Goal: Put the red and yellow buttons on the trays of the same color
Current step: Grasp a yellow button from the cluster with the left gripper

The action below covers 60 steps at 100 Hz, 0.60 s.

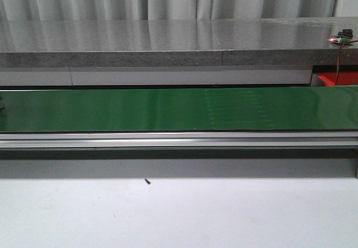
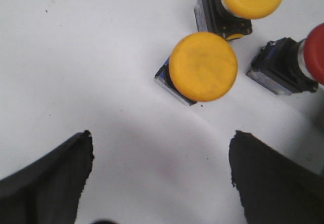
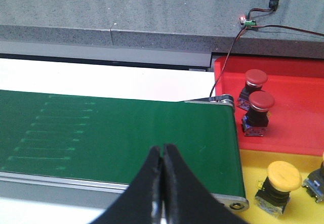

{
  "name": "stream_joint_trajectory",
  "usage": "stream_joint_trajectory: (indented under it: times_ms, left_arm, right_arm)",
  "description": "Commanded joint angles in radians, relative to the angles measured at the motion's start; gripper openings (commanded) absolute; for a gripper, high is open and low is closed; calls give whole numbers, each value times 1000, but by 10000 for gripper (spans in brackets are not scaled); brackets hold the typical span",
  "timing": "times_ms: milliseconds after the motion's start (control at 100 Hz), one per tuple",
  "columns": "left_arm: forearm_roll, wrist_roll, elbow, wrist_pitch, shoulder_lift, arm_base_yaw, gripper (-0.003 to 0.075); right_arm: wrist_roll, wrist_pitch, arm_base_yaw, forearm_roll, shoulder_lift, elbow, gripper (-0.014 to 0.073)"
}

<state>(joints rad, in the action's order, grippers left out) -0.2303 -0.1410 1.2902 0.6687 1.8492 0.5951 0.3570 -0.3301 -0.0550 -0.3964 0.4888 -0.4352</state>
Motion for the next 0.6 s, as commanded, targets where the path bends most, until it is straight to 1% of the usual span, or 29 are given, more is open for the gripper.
stream_joint_trajectory:
  times_ms: [0,120,290,460,590]
  left_arm:
    - [-39,-8,36,-66,-26,0,546]
    - [-56,-9,42,-100,-4,-5,546]
    - [-56,-22,42,-145,19,-37,546]
    - [-56,-32,42,-223,23,-67,546]
    - [-56,-32,42,-277,23,-69,546]
  right_arm:
    - [8,77,1,-12,-1,-27,-116]
    - [8,77,1,-12,-1,-27,-116]
    - [8,77,1,-12,-1,-27,-116]
    - [8,77,1,-12,-1,-27,-116]
    - [8,77,1,-12,-1,-27,-116]
